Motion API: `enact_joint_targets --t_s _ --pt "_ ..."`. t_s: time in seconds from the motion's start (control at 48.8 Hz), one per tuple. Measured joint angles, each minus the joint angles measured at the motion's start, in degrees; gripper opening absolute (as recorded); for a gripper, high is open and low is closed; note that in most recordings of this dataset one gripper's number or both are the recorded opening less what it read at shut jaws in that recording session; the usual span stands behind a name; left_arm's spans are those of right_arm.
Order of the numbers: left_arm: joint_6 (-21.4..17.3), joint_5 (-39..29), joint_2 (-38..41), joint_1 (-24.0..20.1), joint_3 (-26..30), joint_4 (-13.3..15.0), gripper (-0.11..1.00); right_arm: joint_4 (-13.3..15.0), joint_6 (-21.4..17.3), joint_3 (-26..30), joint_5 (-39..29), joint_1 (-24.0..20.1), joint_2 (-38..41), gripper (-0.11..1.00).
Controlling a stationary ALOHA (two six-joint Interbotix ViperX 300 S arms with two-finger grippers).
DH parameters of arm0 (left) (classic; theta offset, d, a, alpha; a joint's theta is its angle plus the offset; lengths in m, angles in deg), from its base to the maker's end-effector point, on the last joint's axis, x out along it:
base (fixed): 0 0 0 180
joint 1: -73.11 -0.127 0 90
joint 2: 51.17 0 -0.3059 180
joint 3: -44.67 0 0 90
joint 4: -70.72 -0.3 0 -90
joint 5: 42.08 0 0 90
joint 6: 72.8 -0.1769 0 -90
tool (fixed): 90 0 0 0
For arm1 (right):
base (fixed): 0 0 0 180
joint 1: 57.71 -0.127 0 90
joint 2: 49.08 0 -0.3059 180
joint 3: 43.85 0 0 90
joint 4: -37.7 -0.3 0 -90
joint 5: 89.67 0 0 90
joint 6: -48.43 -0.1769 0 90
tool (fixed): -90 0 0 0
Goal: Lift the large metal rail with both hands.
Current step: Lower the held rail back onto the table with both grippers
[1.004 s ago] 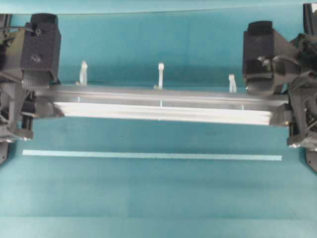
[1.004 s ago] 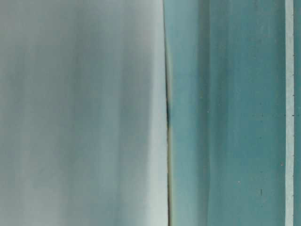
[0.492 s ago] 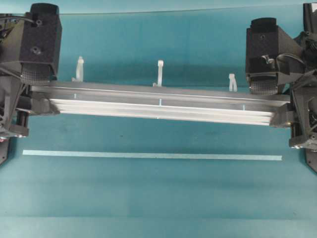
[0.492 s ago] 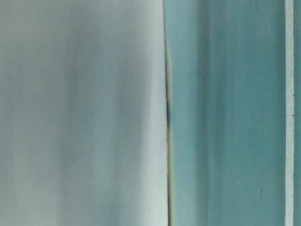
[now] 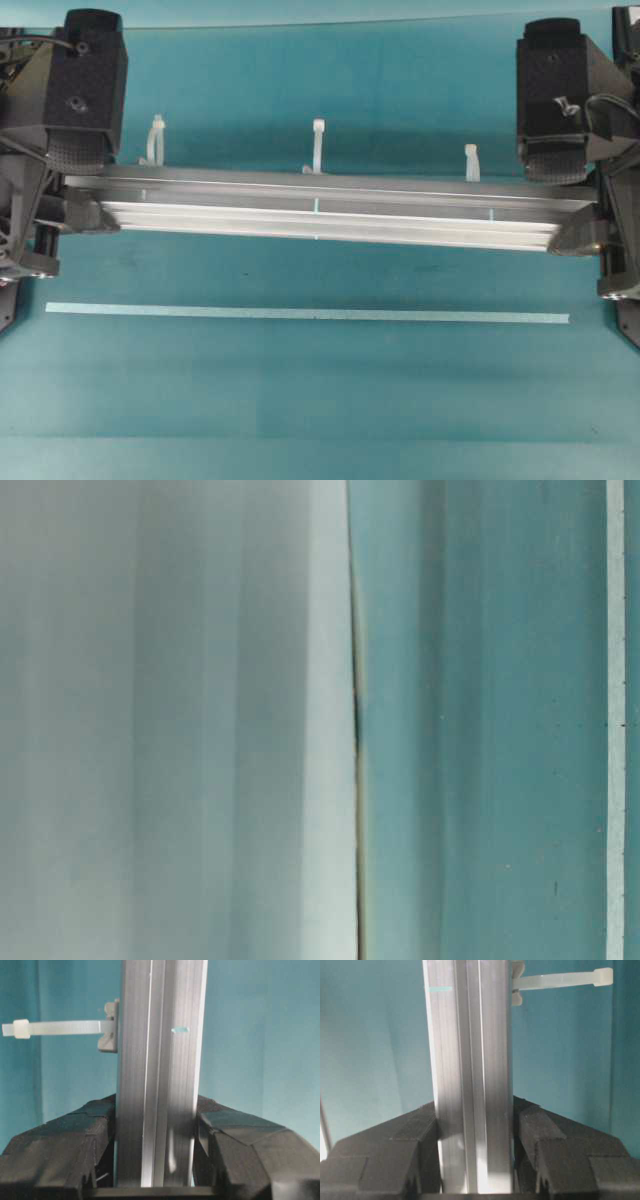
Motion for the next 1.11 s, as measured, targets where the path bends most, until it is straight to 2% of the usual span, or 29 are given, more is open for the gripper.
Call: enact_joint_targets --t_s 0.246,0.348,0.553,0.84,1.107 --pt "0.09 0.7 0.0 0.0 -0.18 0.09 0.36 0.0 0.09 -0.7 0.0 0.0 -0.09 0.37" --pt "0.09 2.2 0.0 -0.09 -1.67 0.09 0.36 0.09 0.09 -3.69 0.18 -0.09 -0.09 0.38" --pt "0.44 6.42 0.35 -0.09 -9.4 0.0 0.36 0.09 0.09 -11.43 3.08 -0.18 0.09 0.37" --pt "0.7 16.52 0.62 -0.35 -20.74 0.0 0.36 0.88 0.0 -21.8 11.87 0.0 -0.53 0.37" --pt "0.62 26.37 0.79 -0.53 -29.09 0.0 0.36 1.58 0.0 -31.73 24.79 0.0 -0.97 0.37"
